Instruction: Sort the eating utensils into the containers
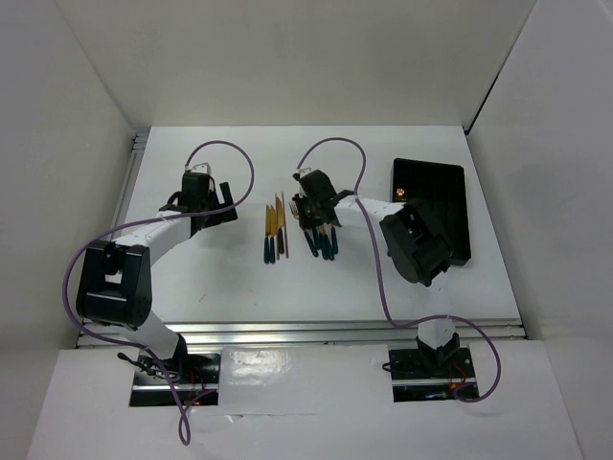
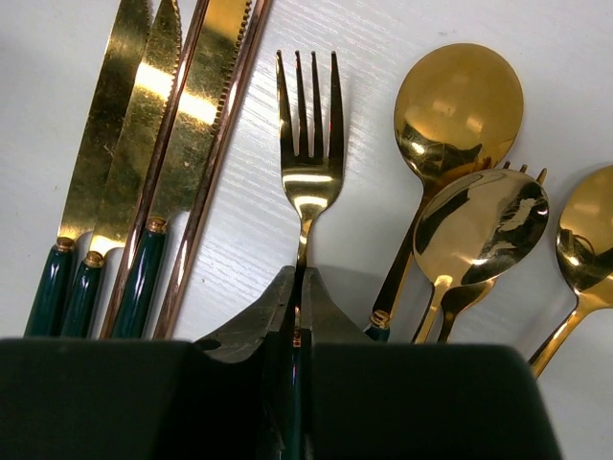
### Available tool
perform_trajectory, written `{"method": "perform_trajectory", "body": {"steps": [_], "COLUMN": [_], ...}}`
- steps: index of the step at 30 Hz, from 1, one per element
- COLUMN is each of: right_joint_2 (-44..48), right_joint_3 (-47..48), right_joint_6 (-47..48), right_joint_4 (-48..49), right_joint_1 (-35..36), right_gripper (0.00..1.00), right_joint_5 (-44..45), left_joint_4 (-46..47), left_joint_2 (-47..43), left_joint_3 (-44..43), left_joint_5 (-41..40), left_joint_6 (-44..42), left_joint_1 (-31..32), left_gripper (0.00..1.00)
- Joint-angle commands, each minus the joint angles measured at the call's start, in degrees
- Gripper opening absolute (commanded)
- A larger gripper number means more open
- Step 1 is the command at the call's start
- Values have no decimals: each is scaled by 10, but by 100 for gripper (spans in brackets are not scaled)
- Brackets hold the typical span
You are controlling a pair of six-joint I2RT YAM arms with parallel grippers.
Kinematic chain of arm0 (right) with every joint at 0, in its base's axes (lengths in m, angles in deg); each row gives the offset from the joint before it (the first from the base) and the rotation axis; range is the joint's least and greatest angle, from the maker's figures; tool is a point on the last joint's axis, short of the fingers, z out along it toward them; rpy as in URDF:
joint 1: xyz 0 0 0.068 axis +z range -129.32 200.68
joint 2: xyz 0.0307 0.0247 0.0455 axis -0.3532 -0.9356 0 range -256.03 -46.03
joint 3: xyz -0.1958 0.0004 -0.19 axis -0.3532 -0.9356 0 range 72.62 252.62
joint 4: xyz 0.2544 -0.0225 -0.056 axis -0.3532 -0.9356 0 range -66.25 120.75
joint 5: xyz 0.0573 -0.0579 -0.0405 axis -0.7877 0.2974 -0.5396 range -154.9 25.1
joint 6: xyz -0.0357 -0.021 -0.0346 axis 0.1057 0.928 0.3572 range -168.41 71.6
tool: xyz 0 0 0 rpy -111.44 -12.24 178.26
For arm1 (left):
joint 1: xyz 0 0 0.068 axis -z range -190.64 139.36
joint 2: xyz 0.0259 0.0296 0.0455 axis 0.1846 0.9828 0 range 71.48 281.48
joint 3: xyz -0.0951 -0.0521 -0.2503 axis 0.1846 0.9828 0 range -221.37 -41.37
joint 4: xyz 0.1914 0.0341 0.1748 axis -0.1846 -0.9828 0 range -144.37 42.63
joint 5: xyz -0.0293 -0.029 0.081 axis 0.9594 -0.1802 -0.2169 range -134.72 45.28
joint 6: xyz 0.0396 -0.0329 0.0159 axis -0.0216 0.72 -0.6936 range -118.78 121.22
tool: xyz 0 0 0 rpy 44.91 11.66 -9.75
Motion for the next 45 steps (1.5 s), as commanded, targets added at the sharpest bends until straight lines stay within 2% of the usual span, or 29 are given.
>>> {"method": "perform_trajectory", "body": {"steps": [1, 6, 11, 15, 22, 27, 35, 45], "right_joint_2": [-10, 38, 111, 152, 224, 265, 267, 209], "right_joint_3": [17, 28, 28, 33, -27, -65, -115, -121], "right_joint_6": [4, 4, 4, 10, 17, 31, 37, 42], "right_joint_4": [-32, -42, -49, -54, -59, -59, -59, -46], "right_joint_1": [10, 10, 10, -21, -141, -241, -325, -325], "right_gripper": [5, 4, 2, 2, 2, 2, 2, 2], "right_joint_5": [14, 20, 68, 121, 159, 131, 104, 54], "left_joint_4": [12, 12, 12, 12, 6, 6, 1, -4], "left_joint_2": [-9, -9, -9, -4, -4, 7, 12, 17], "left_joint_3": [-14, -14, -14, -14, -19, -24, -29, -35], "left_joint_5": [-4, -4, -4, -4, -4, 1, -4, -15], "left_joint_6": [11, 11, 11, 11, 11, 11, 11, 11], "left_joint_1": [-3, -3, -3, -3, -3, -3, -3, -3], "left_gripper": [99, 99, 99, 99, 99, 99, 99, 99]}}
